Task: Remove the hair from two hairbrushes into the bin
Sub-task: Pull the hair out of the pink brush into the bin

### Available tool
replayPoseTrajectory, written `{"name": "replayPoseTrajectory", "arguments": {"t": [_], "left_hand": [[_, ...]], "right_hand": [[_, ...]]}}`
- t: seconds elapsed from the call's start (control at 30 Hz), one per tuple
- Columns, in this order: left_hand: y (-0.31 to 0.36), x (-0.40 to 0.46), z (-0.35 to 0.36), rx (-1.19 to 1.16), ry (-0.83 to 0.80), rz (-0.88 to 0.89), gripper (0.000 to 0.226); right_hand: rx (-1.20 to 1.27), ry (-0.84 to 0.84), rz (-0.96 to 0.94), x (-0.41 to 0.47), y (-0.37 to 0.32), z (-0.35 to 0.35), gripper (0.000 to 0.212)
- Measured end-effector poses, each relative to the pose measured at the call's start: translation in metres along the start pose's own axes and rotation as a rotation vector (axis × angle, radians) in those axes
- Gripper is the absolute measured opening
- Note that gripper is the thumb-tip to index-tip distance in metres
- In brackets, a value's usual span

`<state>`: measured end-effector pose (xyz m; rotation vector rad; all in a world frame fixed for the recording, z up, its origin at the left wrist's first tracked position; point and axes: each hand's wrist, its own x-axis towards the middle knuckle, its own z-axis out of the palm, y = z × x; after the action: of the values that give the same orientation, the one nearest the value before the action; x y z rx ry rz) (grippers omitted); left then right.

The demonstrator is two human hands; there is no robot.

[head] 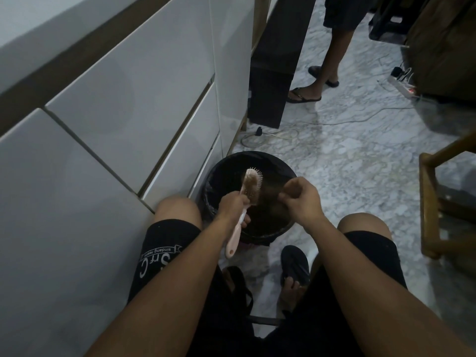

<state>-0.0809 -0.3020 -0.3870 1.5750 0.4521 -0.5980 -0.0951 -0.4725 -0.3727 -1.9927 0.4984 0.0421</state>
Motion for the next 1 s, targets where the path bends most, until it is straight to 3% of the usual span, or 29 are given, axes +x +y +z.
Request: {"name": "replayPoseTrajectory", "arguments": {"t": [0.17, 0.37, 0.47, 0.6, 0.73, 0.87, 1.0], "left_hand": [[0.001, 0.001, 0.001, -0.007, 0.014, 0.009, 0.025], [0.003, -0.004, 0.000, -0.020, -0.010, 0.010, 0.025], [0.003, -0.006, 0.000, -0.073, -0.023, -0.008, 0.017], [-0.001, -0.011, -0.002, 0.122, -0.011, 0.129, 0.032], [-0.009, -0.009, -0.001, 0.284, 0.116, 0.296, 0.029], [-0.008, -0.006, -0.002, 0.375, 0.190, 0.315, 0.029], [-0.008, -0.008, -0.003, 0.426, 0.165, 0.328, 0.024]], "right_hand": [[0.098, 0.215, 0.125, 0.009, 0.006, -0.005, 0.016], [0.265, 0.280, 0.255, 0.014, 0.008, -0.004, 0.016], [0.387, 0.223, 0.287, 0.013, 0.004, -0.004, 0.021], [0.427, 0.085, 0.225, 0.008, 0.001, -0.004, 0.029], [0.437, 0.035, 0.230, 0.007, 0.000, -0.003, 0.030], [0.430, 0.126, 0.264, 0.010, 0.002, -0.004, 0.031], [0.426, 0.267, 0.319, 0.016, 0.006, -0.007, 0.033]]}}
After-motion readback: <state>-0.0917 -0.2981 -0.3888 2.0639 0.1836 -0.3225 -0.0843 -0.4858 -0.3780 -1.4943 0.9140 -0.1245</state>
